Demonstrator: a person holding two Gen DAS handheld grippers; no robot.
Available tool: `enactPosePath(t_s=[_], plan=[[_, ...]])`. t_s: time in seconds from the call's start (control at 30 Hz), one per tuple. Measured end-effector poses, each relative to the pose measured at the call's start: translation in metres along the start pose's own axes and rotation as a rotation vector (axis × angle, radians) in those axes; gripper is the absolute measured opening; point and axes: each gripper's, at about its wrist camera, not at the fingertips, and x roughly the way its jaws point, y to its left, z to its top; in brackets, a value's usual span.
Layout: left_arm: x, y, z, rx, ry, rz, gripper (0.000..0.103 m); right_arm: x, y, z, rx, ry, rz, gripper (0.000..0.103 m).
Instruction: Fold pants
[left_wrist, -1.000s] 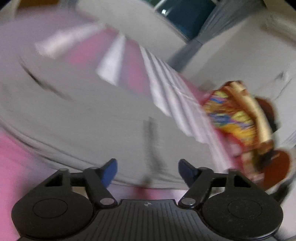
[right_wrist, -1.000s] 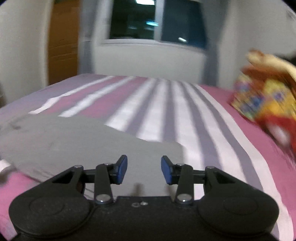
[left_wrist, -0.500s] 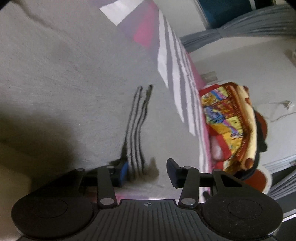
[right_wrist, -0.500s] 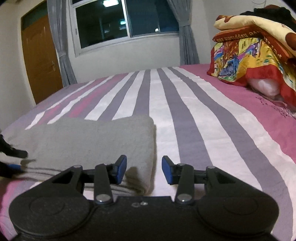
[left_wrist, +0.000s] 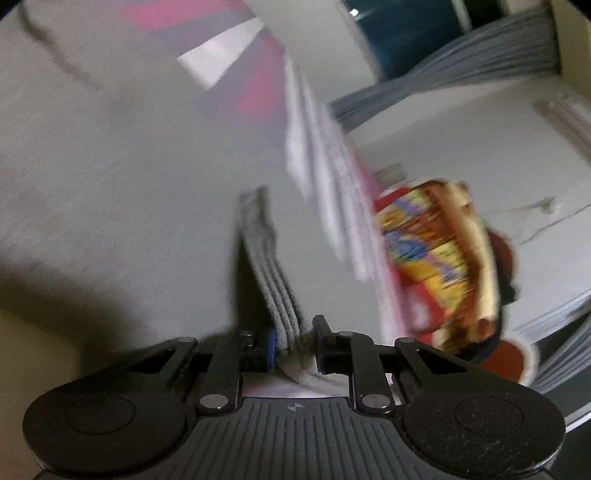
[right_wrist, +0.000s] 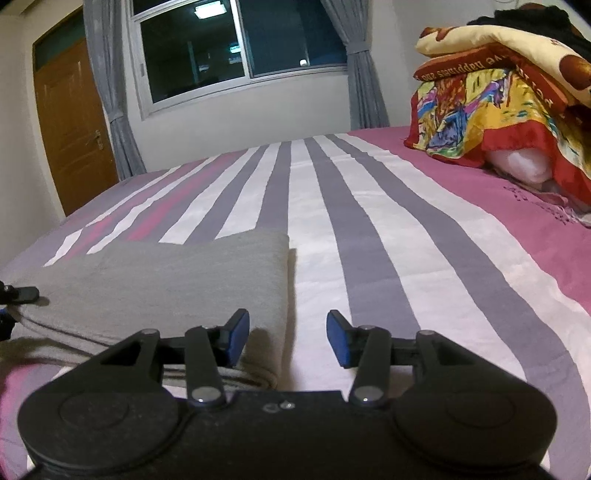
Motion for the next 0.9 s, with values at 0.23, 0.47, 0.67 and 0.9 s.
enactPosePath(t_s=[0.23,0.47,0.67,0.9], plan=[[0.005,0.006,-0.002,0.013,0.003,0.028,0.021,0.020,0.005,-0.004,-0.048,0.121,-0.053,0.053],[0.013,-0.015,0.016,0.125,0.015,0.102,0.026,0.028,-0.004,0.006,-0.014,0.147,-0.028,0.052],[0.032,-0.028,0.044,0.184,0.011,0.176,0.027,0.059,-0.001,0.025,-0.033,0.183,-0.024,0.053],[0.057,-0.025,0.080,0.159,0.003,0.201,0.027,0.109,-0.002,0.056,-0.014,0.217,-0.036,0.057]])
